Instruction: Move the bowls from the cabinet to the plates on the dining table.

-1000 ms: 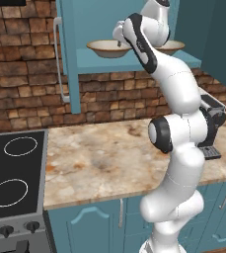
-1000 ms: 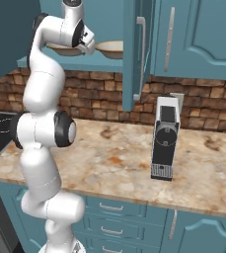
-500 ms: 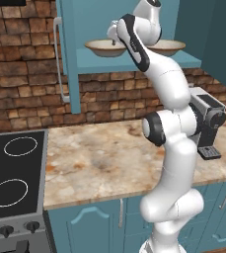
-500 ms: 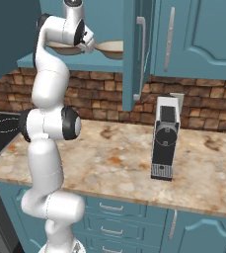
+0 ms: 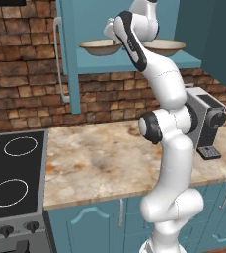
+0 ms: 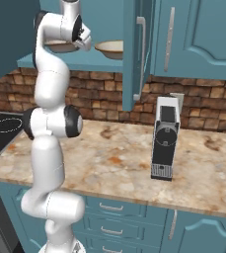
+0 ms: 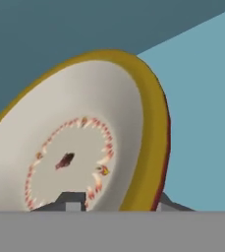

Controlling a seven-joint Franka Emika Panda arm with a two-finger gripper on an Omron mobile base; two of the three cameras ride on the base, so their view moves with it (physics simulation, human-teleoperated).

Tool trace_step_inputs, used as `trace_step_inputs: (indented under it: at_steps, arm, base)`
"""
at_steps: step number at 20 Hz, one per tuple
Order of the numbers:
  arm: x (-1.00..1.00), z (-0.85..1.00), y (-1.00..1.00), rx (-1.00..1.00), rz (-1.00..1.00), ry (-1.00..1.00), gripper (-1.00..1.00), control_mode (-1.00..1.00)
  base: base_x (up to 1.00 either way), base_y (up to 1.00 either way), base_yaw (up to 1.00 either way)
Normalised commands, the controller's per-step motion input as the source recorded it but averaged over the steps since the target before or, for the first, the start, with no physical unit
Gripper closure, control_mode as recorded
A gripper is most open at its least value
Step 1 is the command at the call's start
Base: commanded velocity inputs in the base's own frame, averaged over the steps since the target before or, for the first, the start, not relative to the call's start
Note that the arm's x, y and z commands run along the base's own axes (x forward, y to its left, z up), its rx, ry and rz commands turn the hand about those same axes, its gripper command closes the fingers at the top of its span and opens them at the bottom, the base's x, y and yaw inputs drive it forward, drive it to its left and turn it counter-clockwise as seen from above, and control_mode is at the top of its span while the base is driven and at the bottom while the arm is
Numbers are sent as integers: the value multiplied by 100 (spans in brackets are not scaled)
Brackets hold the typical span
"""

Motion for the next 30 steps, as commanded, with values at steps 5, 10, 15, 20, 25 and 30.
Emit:
trace_step_inputs:
  at_steps: [5, 10, 15, 20, 25, 30]
  arm:
    - [-29, 0, -5, 0, 0, -8, 100, -100]
    - [-51, -7, -17, 0, 0, -9, 100, -100]
    - [-79, -46, -29, 0, -3, -1, 100, -100]
    - [-80, -11, -23, 0, -8, -21, 100, -100]
    - [-81, 0, -13, 4, -15, -28, 100, -100]
    - [-94, -22, -9, 9, -20, -14, 100, -100]
  base:
    - [0, 0, 0]
    - [0, 0, 0]
    - [0, 0, 0]
    - [0, 0, 0]
    - [0, 0, 0]
    - [0, 0, 0]
